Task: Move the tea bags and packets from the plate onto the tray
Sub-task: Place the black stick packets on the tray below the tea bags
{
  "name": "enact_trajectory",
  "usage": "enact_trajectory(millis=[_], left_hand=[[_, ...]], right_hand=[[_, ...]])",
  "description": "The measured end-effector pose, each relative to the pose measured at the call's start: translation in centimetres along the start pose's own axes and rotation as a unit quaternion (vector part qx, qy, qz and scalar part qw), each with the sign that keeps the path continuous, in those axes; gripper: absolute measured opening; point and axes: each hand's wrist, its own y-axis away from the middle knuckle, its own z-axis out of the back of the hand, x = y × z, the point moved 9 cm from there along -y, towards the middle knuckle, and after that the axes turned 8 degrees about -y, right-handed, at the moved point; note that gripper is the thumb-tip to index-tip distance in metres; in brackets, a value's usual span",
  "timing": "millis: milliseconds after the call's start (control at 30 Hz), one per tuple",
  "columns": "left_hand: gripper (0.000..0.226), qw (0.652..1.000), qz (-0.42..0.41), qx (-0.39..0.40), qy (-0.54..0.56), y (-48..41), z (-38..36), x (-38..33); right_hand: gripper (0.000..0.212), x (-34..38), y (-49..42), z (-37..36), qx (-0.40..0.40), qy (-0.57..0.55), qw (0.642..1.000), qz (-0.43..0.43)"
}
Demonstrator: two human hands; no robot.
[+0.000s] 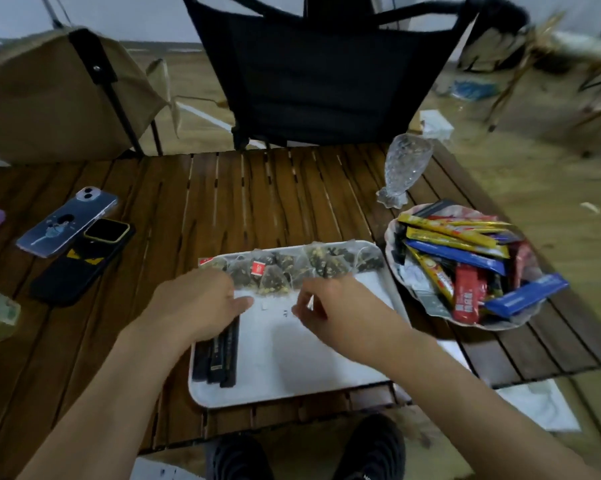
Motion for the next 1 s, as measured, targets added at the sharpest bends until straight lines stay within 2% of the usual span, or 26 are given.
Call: enact_trajectory(millis=[133,333,400,500,567,733,1000], left_hand=[[0.044,0.994,-0.04,-0.101,-0.001,0.1,1.8,-2.7],[0.044,0.987,-0.047,-0.155,0.005,-0.2,2.9,-3.3],[0.045,0.986,-0.048,-0.159,0.002,-0.3,2.9,-3.2],[0.046,0.985,-0.049,-0.163,0.005,-0.7,2.6,-2.8],[0.048,0.985,-0.046,-0.168,0.009,-0.9,2.6,-2.5],[0.047,0.983,-0.044,-0.177,0.032,-1.0,2.4,-1.6],[0.047,0.987,-0.028,-0.152,0.043,-1.4,2.4,-0.4]], right_hand=[[0.016,-4.7,0.3,5.5,-0.076,0.031,0.994,-0.068],[0.011,-13.2,3.0,12.1,-0.189,0.062,0.962,-0.187],[0.024,-15.4,3.3,13.0,-0.205,0.066,0.955,-0.204],[0.046,-16.4,2.2,13.5,-0.218,0.082,0.959,-0.164],[0.055,-16.7,0.9,13.4,-0.207,0.103,0.962,-0.145],[0.071,-19.1,-0.9,11.2,-0.141,0.174,0.956,-0.19],[0.07,-19.2,-2.3,10.2,-0.132,0.216,0.936,-0.244]])
